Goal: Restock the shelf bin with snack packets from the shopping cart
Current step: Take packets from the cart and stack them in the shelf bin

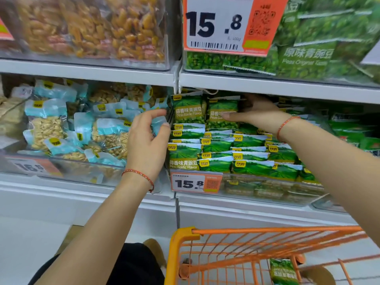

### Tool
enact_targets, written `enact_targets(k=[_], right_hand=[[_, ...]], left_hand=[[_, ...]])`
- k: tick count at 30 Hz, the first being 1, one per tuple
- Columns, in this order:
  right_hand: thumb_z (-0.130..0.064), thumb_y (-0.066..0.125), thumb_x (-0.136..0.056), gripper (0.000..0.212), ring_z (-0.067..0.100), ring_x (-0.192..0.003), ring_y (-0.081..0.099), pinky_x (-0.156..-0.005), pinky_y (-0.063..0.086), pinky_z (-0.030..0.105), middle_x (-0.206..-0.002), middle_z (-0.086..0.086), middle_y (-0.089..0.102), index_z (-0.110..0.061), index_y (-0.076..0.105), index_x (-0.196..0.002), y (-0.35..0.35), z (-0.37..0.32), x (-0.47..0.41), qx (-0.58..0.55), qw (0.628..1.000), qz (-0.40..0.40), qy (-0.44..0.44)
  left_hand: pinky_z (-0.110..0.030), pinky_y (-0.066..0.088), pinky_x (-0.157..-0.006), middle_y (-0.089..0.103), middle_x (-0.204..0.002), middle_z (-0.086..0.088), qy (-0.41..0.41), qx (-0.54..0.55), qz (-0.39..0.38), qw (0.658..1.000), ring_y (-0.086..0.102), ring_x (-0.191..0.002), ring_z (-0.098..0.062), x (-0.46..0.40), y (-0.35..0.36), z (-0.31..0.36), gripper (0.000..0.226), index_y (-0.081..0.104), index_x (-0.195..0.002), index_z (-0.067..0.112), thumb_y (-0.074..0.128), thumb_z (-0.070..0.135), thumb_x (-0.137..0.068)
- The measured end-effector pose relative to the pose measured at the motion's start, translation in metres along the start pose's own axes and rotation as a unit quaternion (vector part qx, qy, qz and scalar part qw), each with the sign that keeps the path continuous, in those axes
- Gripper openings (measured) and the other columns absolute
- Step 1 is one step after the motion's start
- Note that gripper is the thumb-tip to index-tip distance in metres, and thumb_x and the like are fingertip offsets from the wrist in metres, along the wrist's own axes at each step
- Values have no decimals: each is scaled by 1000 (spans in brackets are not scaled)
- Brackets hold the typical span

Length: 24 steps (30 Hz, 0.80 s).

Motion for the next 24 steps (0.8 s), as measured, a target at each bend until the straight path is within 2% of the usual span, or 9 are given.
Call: enact_targets(k=[1, 5, 8, 13, 16, 18, 20, 22, 24], right_hand=[[-59, 71, -69, 69, 18, -119, 48, -96, 40, 25, -126, -7, 56, -33, 48, -129, -2, 0, 4, -4, 1000, -6, -9], [-36, 67, -85, 63, 18, -128, 45, -93, 34, 17, -140, 1, 49, -19, 43, -141, -14, 6, 21, -63, 998, 0, -21], [-35, 62, -89, 53, 21, -128, 47, -105, 36, 28, -139, 3, 50, -11, 50, -135, -22, 16, 41, -39, 999, 14, -27], [-28, 59, -93, 21, 12, -94, 64, -87, 48, 28, -97, -1, 70, -18, 69, -109, -41, 19, 108, 79, 977, 110, -163], [-41, 50, -90, 31, 21, -63, 66, -62, 55, 38, -66, -2, 67, -19, 71, -85, -48, 11, 163, 201, 918, 160, -301], [-41, 44, -88, 35, 23, -51, 63, -48, 51, 33, -56, 0, 63, -17, 68, -77, -39, 16, 194, 300, 874, 105, -368], [-39, 43, -88, 34, 24, -45, 57, -40, 41, 26, -51, 0, 57, -18, 65, -72, -23, 32, 220, 382, 824, 34, -418], [-37, 45, -89, 30, 25, -47, 57, -40, 36, 26, -54, 1, 58, -17, 61, -75, 0, 54, 241, 452, 790, -66, -410], [-33, 42, -95, 24, 27, -71, 63, -53, 43, 32, -78, 6, 66, -15, 58, -90, 28, 86, 251, 541, 757, -227, -288]], left_hand=[[-35, 41, -99, 42, -101, 29, 0, 1, 0, 1000, 47, -110, -8, 1, -2, 1, 25, 59, -113, 26, 54, 14, -92], [-38, 41, -99, 45, -104, 18, -3, 1, -8, 1000, 48, -111, -13, 9, -5, 15, 25, 60, -114, 26, 54, 15, -92], [-34, 41, -94, 47, -105, 14, 19, -2, -28, 999, 52, -106, -18, 21, -5, 31, 23, 59, -108, 30, 54, 14, -92], [-29, 42, -84, 58, -100, 17, 63, 18, -92, 994, 55, -95, -12, 47, 1, 50, 20, 61, -92, 39, 52, 20, -91], [-26, 45, -81, 63, -99, 12, 95, 23, -138, 986, 59, -92, -7, 75, 8, 72, 17, 63, -89, 34, 48, 27, -86], [-18, 44, -69, 63, -90, 15, 123, 10, -192, 974, 58, -74, 2, 102, 19, 87, 20, 65, -89, 29, 46, 27, -85], [-18, 41, -63, 62, -82, 16, 155, -9, -278, 948, 55, -66, -1, 129, 35, 99, 20, 66, -93, 27, 47, 27, -87], [-22, 45, -70, 64, -85, 13, 185, -70, -408, 891, 54, -71, -2, 159, 55, 105, 17, 67, -100, 24, 53, 21, -91], [-26, 47, -84, 66, -104, 1, 163, -186, -541, 804, 56, -84, -11, 188, 75, 93, 24, 65, -112, 16, 55, 13, -91]])
Point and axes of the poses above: each hand's wrist, its own x-axis away from the middle knuckle, its own y-axis out of the palm, z = x × y, the point moved 5 cm from there along -x, towards the middle knuckle
